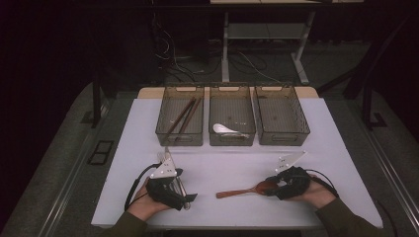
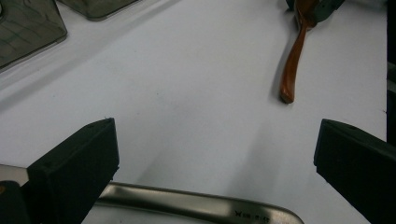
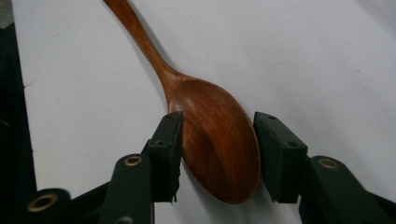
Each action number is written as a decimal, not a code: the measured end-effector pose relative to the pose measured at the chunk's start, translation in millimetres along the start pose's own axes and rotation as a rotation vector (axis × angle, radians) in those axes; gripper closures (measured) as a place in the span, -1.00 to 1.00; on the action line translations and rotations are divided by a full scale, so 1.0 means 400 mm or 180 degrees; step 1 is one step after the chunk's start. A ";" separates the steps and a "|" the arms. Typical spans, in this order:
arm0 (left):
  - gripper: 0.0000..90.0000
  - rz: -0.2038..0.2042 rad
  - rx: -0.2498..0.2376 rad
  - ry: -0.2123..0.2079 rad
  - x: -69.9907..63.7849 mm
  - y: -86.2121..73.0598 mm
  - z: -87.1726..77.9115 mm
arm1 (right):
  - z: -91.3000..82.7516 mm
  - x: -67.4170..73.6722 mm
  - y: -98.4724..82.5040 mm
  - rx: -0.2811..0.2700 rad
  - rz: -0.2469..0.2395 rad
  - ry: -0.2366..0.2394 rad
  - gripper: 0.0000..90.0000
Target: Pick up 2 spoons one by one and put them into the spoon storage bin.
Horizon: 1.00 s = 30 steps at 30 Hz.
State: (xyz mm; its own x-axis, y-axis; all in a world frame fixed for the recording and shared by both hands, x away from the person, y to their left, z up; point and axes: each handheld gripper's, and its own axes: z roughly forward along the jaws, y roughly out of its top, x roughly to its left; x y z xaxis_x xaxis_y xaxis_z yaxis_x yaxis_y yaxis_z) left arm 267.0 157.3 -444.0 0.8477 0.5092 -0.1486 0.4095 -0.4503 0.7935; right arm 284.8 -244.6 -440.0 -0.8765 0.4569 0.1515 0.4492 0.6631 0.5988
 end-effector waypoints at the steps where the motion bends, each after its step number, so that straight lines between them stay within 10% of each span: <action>1: -1.00 0.0001 0.0002 -0.0001 0.000 0.000 0.000 | 0.000 0.002 0.000 0.0008 -0.0011 -0.0001 0.23; 30: -1.00 0.0023 0.0020 -0.0023 0.000 -0.002 0.001 | -0.005 0.004 0.000 0.0097 -0.0241 0.0192 0.76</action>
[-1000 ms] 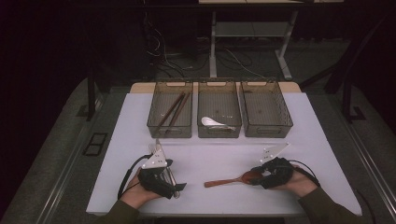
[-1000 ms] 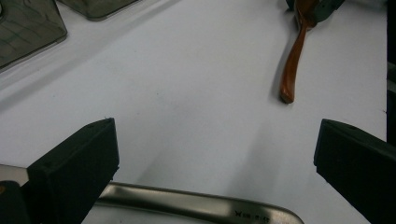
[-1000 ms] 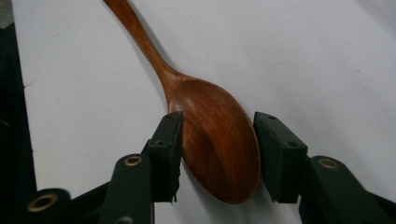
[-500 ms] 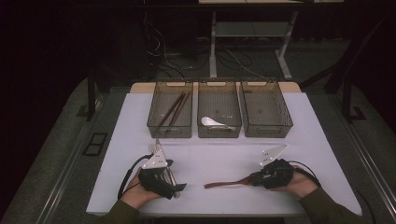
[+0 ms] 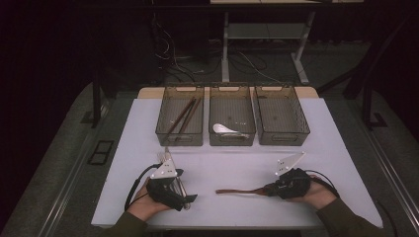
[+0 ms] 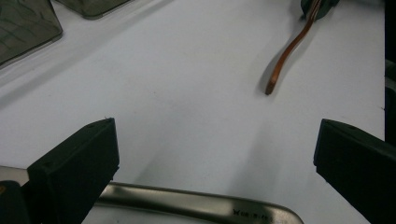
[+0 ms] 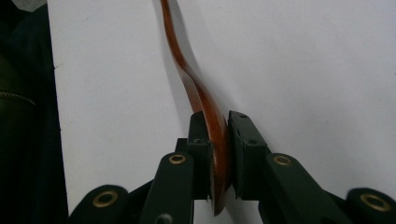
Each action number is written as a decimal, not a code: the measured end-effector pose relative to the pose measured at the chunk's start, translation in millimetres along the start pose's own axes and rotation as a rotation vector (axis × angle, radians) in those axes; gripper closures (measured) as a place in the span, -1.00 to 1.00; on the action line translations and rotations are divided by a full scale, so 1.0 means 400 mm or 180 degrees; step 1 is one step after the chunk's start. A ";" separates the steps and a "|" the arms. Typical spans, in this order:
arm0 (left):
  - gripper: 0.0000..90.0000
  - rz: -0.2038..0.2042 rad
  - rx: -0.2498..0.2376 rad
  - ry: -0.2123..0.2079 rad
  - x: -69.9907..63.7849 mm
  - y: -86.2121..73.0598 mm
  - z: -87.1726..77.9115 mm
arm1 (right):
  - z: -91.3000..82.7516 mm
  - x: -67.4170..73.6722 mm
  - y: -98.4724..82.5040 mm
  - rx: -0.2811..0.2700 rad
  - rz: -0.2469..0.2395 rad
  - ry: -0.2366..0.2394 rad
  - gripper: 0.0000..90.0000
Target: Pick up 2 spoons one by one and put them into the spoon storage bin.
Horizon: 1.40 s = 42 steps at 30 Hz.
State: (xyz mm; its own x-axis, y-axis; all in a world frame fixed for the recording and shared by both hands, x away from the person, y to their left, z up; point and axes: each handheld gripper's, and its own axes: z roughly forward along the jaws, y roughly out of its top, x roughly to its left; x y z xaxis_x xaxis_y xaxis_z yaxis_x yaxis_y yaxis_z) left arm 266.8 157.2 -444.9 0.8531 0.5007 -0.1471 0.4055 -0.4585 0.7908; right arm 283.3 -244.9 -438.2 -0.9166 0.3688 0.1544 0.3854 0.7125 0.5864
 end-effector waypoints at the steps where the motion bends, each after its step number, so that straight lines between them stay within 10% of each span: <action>1: -1.00 0.0007 0.0003 0.0005 0.001 -0.001 0.000 | -0.001 0.001 0.001 -0.0022 0.0027 -0.0012 0.76; 42: -1.00 0.0028 -0.0036 -0.0004 0.002 0.001 0.004 | -0.102 -0.072 0.085 -0.0748 0.0597 -0.0787 0.78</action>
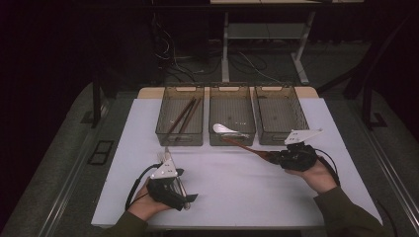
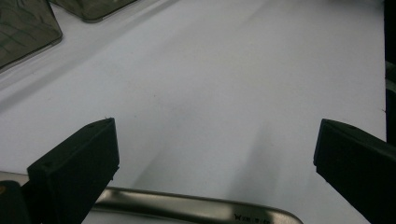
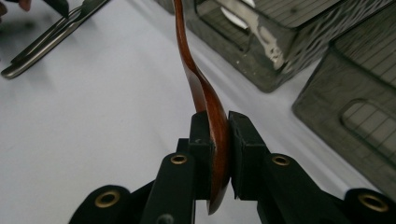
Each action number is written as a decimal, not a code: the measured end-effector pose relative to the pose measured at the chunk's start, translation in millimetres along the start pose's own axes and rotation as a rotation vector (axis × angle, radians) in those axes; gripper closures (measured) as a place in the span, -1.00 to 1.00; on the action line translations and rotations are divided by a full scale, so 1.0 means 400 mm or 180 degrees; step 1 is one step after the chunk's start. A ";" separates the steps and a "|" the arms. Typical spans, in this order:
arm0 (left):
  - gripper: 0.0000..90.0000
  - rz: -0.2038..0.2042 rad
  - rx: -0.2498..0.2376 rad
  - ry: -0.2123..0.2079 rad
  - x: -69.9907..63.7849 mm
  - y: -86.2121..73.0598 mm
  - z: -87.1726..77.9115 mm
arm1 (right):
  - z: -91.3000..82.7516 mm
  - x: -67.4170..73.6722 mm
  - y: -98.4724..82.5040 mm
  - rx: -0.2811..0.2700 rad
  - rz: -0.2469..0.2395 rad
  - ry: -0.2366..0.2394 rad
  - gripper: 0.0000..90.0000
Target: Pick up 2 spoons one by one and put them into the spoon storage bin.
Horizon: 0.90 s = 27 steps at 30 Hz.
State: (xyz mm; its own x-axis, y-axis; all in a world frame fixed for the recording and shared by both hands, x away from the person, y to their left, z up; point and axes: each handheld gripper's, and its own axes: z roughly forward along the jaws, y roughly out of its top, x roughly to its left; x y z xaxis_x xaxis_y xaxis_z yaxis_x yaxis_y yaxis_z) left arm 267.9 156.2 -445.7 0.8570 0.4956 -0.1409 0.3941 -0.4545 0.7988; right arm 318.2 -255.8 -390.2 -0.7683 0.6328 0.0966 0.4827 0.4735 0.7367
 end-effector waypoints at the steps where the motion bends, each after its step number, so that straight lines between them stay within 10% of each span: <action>1: -1.00 0.0001 -0.0001 -0.0002 0.000 0.000 0.001 | -0.002 -0.002 0.005 -0.0007 0.0012 -0.0026 0.78; 15: -1.00 -0.0013 -0.0005 0.0001 -0.001 0.000 0.001 | -0.005 -0.020 0.089 -0.0141 0.0135 -0.0310 0.77; 27: -1.00 -0.0019 -0.0007 -0.0005 -0.002 -0.001 -0.002 | 0.078 -0.041 0.186 -0.0094 0.0289 -0.0552 0.78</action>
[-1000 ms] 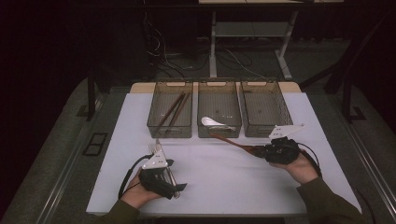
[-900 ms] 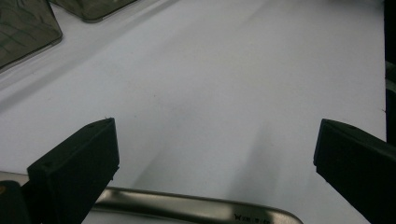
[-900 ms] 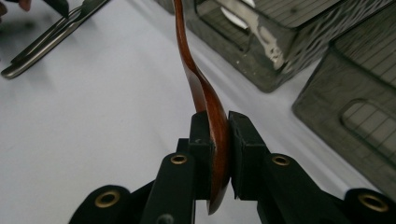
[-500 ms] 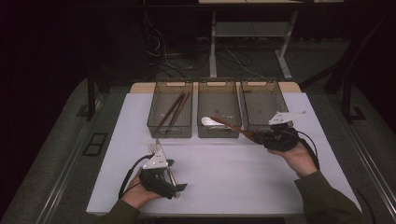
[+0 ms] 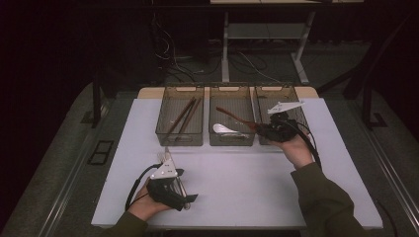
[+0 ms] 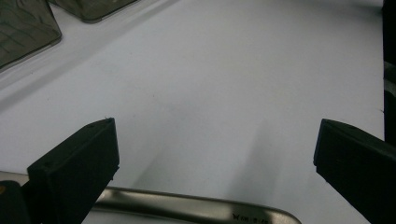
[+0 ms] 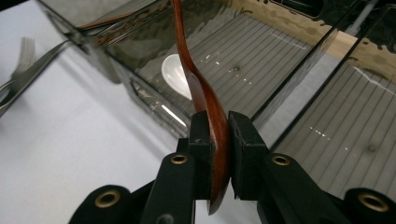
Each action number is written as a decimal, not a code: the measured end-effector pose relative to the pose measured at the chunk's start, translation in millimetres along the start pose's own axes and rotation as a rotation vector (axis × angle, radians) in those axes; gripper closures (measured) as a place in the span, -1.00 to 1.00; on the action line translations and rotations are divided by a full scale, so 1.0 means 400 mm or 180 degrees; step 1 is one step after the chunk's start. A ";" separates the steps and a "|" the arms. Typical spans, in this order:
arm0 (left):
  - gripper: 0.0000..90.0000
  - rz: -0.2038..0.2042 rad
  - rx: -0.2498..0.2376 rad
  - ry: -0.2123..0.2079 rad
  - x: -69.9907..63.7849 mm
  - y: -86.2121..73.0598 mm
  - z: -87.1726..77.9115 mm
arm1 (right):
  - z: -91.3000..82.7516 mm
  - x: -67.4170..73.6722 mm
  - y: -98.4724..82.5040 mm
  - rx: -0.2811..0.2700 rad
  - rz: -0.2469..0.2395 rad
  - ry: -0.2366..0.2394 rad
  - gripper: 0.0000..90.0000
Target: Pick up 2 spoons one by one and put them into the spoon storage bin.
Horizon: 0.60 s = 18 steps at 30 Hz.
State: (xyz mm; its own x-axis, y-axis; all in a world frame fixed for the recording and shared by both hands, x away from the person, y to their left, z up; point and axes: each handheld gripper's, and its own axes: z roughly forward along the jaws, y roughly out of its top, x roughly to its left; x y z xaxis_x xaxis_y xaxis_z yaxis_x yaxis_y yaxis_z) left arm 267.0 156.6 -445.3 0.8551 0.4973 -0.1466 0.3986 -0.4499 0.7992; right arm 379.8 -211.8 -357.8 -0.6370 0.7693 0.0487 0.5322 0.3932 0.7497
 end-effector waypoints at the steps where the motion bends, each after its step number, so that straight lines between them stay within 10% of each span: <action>1: -1.00 -0.0002 -0.0004 0.0000 0.000 0.000 0.000 | 0.010 -0.001 0.009 0.0018 0.0020 -0.0027 0.78; 18: -1.00 0.0007 0.0020 -0.0027 -0.003 0.000 0.005 | 0.129 -0.015 0.048 0.0227 0.0139 -0.0156 0.78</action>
State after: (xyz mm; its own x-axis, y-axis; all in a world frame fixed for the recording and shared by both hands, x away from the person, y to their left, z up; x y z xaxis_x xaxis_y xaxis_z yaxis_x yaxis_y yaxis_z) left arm 266.5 154.4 -446.1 0.8588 0.4899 -0.1498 0.3987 -0.4557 0.7959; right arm 422.6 -182.9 -377.7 -0.5851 0.8096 0.0465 0.5984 0.3923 0.6985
